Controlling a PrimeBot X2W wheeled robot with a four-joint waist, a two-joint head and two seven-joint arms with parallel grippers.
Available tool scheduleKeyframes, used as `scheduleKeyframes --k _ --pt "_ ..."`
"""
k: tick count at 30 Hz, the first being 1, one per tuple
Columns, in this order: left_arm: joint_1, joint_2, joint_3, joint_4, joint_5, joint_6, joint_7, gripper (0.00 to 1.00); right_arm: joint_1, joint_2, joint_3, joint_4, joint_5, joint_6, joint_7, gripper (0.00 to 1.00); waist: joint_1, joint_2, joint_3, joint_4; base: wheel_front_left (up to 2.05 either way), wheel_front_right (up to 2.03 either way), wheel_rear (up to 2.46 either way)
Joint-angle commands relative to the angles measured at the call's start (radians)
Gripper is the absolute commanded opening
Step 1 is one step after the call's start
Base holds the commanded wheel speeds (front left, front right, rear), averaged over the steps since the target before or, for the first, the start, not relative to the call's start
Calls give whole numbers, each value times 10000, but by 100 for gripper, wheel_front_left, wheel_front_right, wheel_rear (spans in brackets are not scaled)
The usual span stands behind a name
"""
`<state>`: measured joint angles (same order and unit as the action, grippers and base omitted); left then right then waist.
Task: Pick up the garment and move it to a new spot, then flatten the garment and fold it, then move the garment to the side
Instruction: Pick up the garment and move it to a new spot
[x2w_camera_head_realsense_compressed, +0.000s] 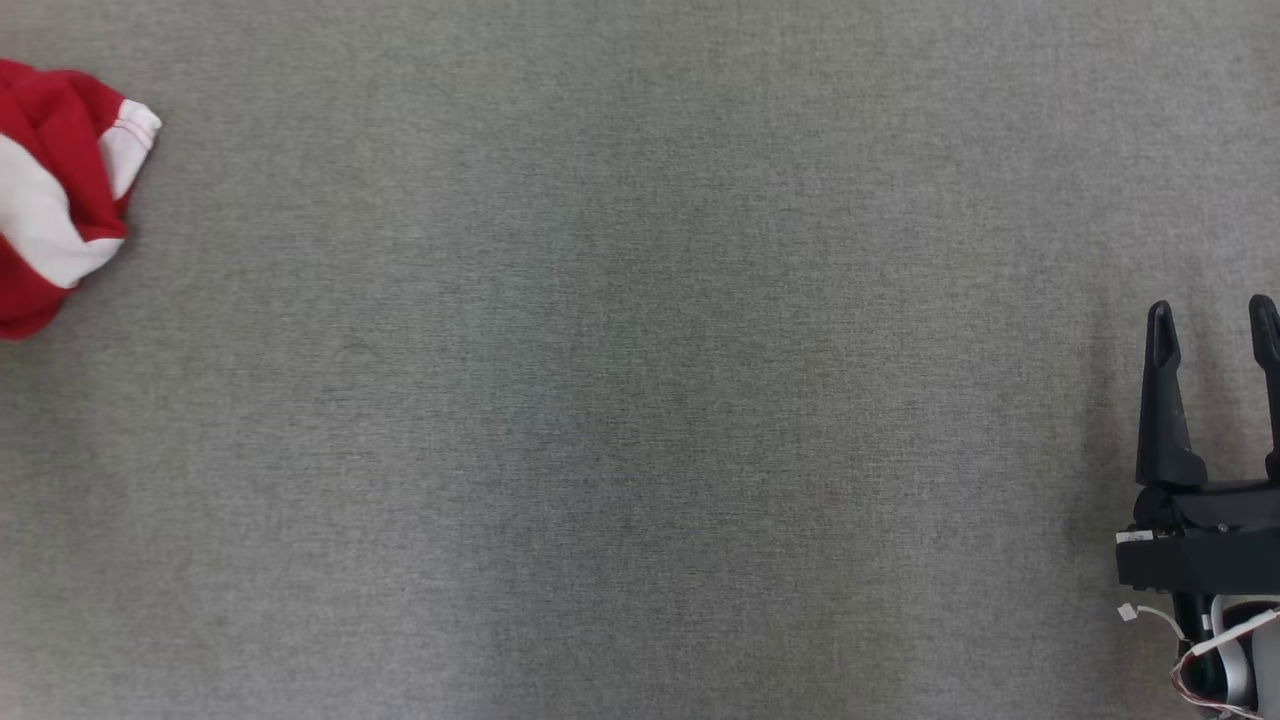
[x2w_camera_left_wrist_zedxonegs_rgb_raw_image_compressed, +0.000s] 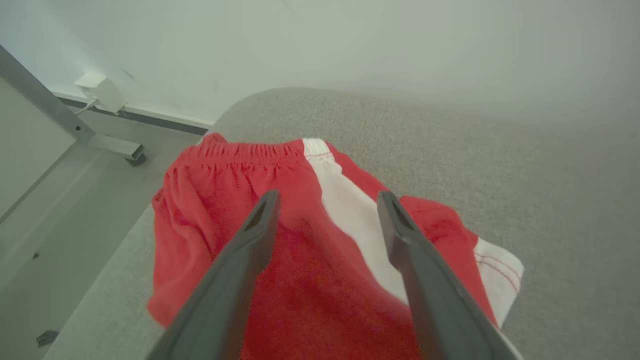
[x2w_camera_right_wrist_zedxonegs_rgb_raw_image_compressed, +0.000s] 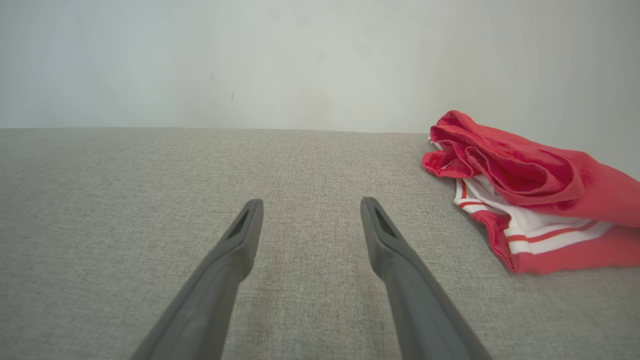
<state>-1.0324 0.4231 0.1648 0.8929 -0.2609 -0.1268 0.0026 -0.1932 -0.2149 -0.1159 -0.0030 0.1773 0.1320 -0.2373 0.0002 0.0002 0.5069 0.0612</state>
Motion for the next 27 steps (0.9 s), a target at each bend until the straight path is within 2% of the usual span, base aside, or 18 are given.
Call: scheduleKeyframes --k 1,9,10,11,12,20,27 --pt "-161 59 -65 468 -184 -21 464 100 -112 -100 14 -62 -20 -30 35 100 -2 -2 207 -192 0 0 0" --pt "-398 50 -547 2312 -678 -20 2763 98 -269 -178 207 -210 -77 -30 157 100 -2 -2 173 -331 0 0 0" --pt "-391 69 -574 2432 -750 -19 2875 74 -277 -167 211 -226 -98 -30 181 100 -2 -2 164 -346 0 0 0" --pt "-395 93 -605 2541 -744 -18 2951 27 -285 -152 225 -237 -113 -30 199 100 -2 -2 155 -358 0 0 0" --pt "-373 51 -730 2612 -686 -18 3035 0 -285 -133 243 -235 -117 -30 210 100 -2 -2 122 -370 0 0 0" --pt "-597 484 -1125 2208 -534 -15 1292 0 -111 10 301 132 -15 -30 70 100 -2 -2 -602 -292 0 0 0" --pt "-1155 552 -1648 1618 -114 -16 -200 0 58 311 475 765 152 -30 -120 100 -2 -2 -1693 -214 0 0 0"
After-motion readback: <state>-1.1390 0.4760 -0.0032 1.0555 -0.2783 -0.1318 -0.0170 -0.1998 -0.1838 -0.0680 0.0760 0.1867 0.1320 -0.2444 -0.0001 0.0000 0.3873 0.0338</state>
